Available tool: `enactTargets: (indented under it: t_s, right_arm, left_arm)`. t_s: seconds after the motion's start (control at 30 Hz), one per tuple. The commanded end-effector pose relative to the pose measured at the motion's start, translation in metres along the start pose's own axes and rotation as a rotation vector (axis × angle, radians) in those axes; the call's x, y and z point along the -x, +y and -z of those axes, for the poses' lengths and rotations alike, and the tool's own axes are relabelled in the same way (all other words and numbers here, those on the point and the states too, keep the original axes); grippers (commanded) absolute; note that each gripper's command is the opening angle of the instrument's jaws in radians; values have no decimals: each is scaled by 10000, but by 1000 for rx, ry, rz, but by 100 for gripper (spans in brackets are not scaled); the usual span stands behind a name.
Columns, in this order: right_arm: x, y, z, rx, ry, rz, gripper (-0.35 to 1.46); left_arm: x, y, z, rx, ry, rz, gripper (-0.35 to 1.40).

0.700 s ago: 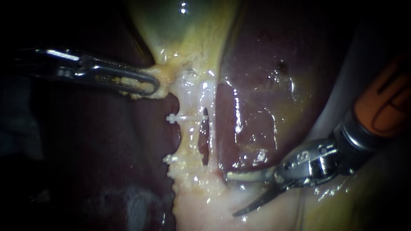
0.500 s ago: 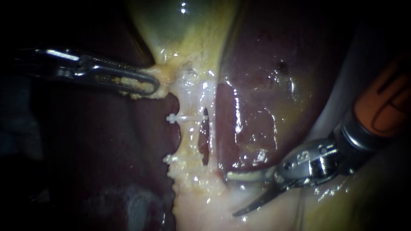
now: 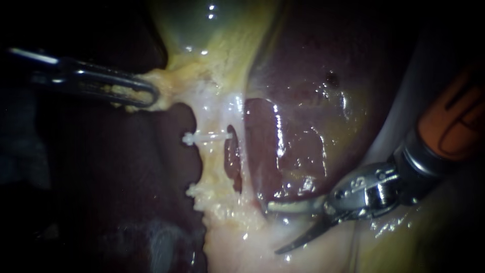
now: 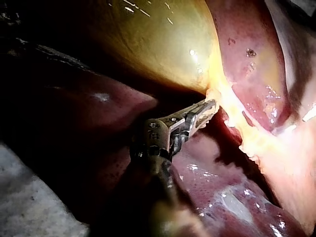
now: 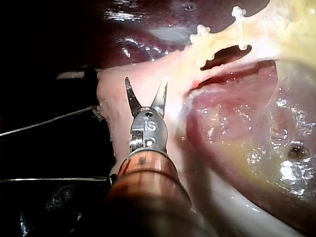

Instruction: Go to the cutting position left tube

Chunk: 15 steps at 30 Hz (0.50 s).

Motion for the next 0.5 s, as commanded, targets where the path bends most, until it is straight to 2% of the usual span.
enactTargets:
  t_s: [0.03, 0.17, 0.5]
  right_arm:
    - [0, 0, 0, 0, 0, 0, 135]
    - [0, 0, 0, 0, 0, 0, 135]
    - [-3, 4, -3, 2, 1, -14, 136]
  left_arm:
    - [-3, 1, 3, -6, 2, -3, -35]
    - [-11, 6, 15, -15, 10, -11, -35]
    - [-3, 6, 8, -22, 13, -14, -35]
